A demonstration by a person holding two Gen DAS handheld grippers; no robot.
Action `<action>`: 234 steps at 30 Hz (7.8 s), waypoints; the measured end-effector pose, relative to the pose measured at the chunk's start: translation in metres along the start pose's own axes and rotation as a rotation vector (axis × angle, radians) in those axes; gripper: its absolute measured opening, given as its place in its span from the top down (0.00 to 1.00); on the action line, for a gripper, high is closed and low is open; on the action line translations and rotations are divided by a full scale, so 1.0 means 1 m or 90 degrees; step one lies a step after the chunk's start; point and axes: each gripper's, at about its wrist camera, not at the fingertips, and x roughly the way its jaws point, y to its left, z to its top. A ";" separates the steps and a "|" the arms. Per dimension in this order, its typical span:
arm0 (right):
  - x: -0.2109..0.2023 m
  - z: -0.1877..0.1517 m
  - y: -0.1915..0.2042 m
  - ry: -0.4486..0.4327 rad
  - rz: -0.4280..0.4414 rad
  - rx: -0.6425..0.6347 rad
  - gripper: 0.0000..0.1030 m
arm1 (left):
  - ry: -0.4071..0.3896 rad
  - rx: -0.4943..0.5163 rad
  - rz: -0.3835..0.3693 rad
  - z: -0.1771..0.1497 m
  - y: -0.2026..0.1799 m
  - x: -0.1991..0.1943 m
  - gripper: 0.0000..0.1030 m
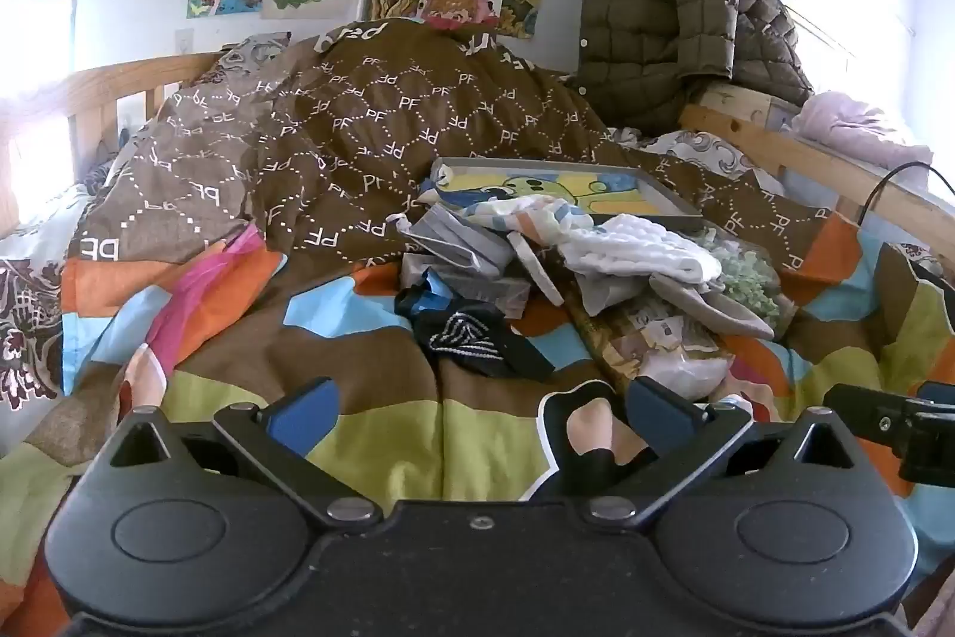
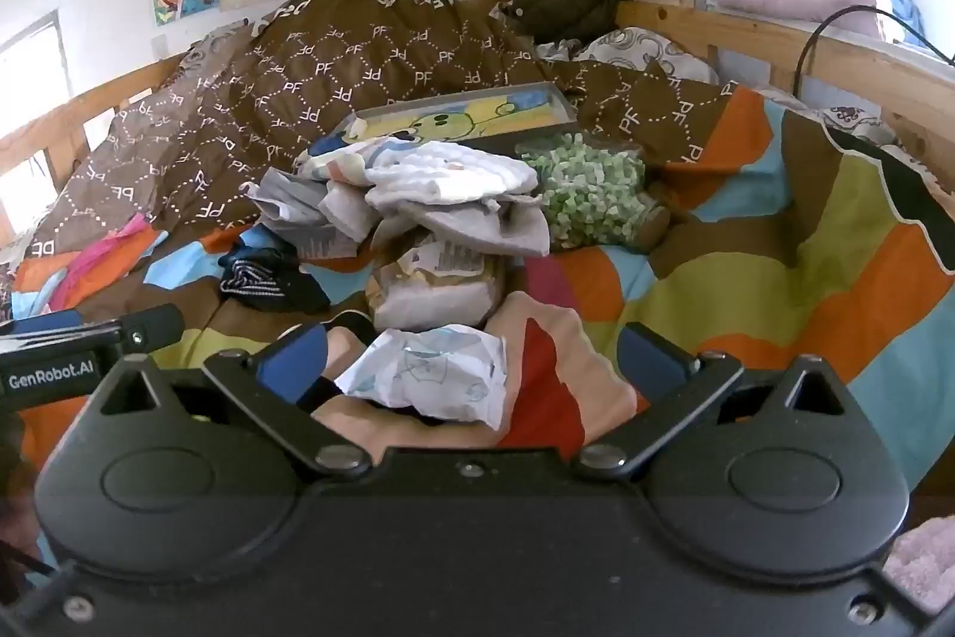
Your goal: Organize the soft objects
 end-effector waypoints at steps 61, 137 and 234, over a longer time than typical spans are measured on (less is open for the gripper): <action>0.002 -0.001 0.001 0.001 0.002 0.003 0.00 | 0.001 0.001 0.000 0.000 0.000 0.000 0.01; 0.094 -0.006 0.032 0.140 0.183 -0.194 0.01 | 0.137 0.065 -0.119 0.040 0.026 0.159 0.35; 0.105 -0.012 0.047 0.063 0.204 -0.196 0.97 | 0.198 0.063 -0.200 0.012 -0.018 0.129 0.98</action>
